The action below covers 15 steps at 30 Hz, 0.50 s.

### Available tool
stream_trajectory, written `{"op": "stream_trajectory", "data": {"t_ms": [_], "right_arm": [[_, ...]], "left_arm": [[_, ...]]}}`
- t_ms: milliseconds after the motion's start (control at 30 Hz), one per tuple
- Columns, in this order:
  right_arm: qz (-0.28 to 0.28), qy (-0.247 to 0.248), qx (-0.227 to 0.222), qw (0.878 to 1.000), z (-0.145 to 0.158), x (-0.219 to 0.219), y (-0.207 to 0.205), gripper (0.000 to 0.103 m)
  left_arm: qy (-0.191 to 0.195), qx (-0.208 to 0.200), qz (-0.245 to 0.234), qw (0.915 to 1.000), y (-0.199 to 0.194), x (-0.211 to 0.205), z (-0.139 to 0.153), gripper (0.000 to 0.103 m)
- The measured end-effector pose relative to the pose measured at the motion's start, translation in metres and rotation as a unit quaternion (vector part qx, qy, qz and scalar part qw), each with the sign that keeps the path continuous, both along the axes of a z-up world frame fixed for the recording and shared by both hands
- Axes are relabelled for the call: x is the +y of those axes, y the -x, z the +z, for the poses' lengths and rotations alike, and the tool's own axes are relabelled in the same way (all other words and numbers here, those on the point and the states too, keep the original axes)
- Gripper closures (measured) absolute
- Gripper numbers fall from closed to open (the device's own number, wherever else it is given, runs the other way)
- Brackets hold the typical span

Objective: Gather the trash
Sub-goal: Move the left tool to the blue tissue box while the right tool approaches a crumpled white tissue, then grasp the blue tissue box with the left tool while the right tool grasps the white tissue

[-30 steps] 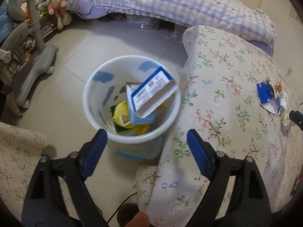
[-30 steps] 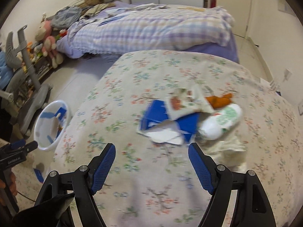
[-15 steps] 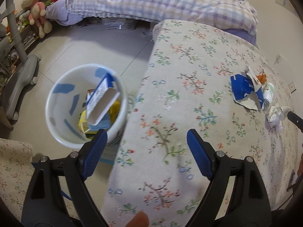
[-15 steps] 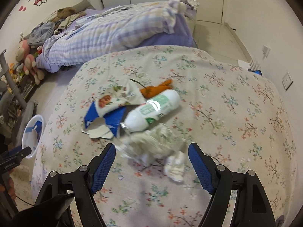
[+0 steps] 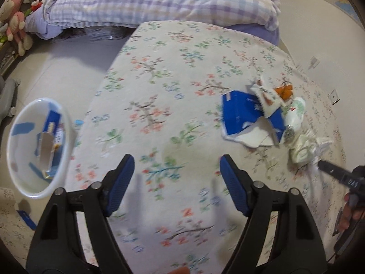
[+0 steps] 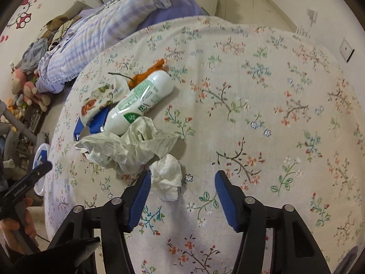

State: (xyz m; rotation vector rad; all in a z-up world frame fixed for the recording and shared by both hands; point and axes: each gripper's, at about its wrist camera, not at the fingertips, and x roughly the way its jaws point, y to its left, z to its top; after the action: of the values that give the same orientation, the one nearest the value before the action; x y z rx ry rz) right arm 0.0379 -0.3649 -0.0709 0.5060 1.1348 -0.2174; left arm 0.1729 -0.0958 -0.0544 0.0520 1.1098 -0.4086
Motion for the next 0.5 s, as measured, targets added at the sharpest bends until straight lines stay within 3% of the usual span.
{"op": "stream_trajectory", "data": {"t_ms": [200,300,500], "right_arm": [[0.013,-0.021,0.008,1.0,-0.014,0.001,-0.007,0.063],[0.023,-0.04,-0.001,0.999,-0.014,0.003,-0.011,0.083],[0.022,-0.054,-0.006,0.998,-0.011,0.0,-0.013,0.088]], "left_arm": [[0.018,-0.009,-0.03,0.9993,-0.005,-0.041,-0.009,0.036],[0.017,-0.017,-0.045,0.9987,-0.007,-0.059,-0.016,0.044],[-0.008,-0.045,-0.06,0.9972,-0.007,-0.079,-0.023,0.056]]}}
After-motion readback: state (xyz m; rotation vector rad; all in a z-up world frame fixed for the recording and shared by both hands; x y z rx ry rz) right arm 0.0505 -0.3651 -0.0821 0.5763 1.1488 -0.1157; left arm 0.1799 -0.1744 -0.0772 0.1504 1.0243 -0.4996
